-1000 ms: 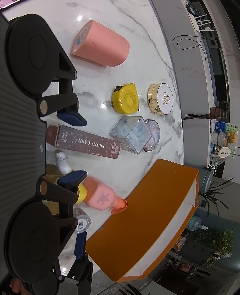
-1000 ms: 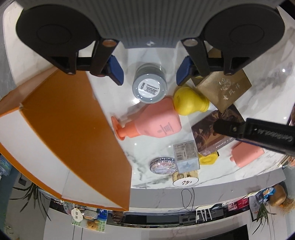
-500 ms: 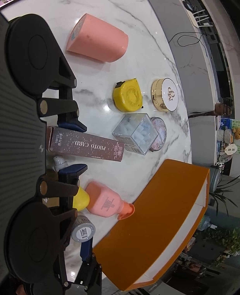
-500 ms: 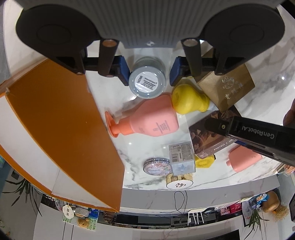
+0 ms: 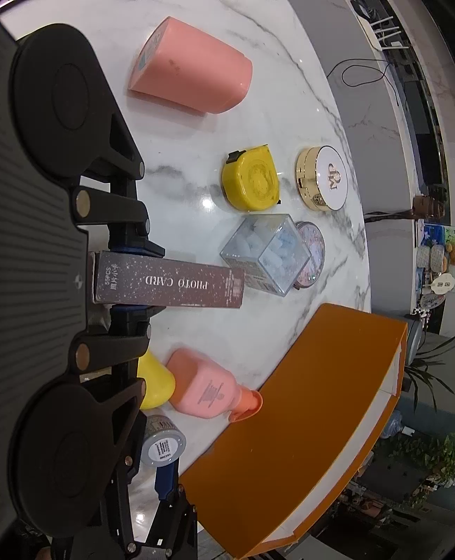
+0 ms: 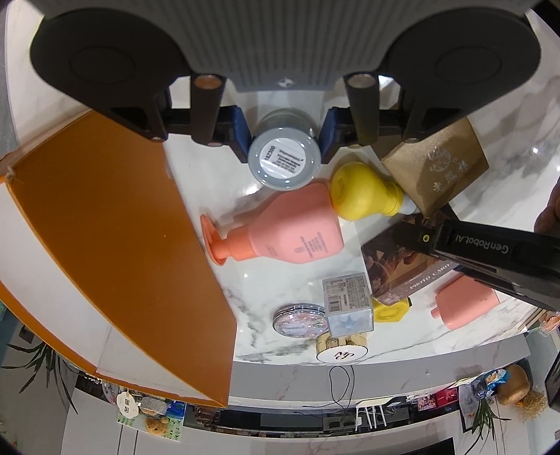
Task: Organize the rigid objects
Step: 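Grasp the maroon photo card box with left tool while right tool grasps grey jar, then carry the maroon box and grey jar over the orange box with both tools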
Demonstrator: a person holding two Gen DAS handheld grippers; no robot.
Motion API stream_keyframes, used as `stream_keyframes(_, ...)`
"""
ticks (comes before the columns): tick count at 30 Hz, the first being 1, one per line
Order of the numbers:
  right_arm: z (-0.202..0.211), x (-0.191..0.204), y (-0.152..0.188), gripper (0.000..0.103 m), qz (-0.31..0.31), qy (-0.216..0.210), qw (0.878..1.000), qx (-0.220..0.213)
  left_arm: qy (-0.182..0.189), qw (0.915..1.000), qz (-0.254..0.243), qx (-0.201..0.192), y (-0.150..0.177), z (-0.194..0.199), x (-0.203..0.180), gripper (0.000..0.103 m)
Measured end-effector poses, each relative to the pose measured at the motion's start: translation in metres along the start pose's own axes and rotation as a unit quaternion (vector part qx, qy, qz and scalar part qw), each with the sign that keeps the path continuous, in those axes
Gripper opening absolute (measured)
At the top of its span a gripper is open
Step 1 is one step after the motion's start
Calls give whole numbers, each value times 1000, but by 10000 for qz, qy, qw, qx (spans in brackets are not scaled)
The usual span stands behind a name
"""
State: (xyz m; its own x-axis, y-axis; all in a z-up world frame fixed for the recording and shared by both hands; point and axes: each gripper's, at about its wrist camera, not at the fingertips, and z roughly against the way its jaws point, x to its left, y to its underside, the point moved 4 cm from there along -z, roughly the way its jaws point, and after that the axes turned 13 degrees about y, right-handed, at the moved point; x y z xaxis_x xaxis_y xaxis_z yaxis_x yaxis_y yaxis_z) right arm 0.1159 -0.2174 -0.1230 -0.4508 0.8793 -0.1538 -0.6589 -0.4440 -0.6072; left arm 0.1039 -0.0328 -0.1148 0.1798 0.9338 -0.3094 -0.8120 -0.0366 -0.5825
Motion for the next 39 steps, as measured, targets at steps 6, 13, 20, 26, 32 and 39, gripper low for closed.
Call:
stream_keyframes(6,1,0,-3,41,-19,-14,10000,33,-5,10000,-70,-41,-1,7,-3,26)
stream_keyframes(13,10,-1,-7,41,18,73,9999,-97,5,9998,-96,-196,-6,24,-10,26)
stream_keyframes(20,21,-5,-8,41,-46,74,9998,-195,-30,9995,-98,-294,-9,40,-14,26)
stream_keyframes(26,33,-10,-15,41,-121,73,9993,-359,-63,9994,-184,-287,-9,48,-22,26)
stream_keyframes(32,48,-11,-22,41,-170,49,9984,-537,-113,9989,-272,-365,-10,62,-34,26)
stream_keyframes(39,72,-19,-36,41,-278,117,9958,-864,-154,9978,-326,-549,-13,81,-45,26)
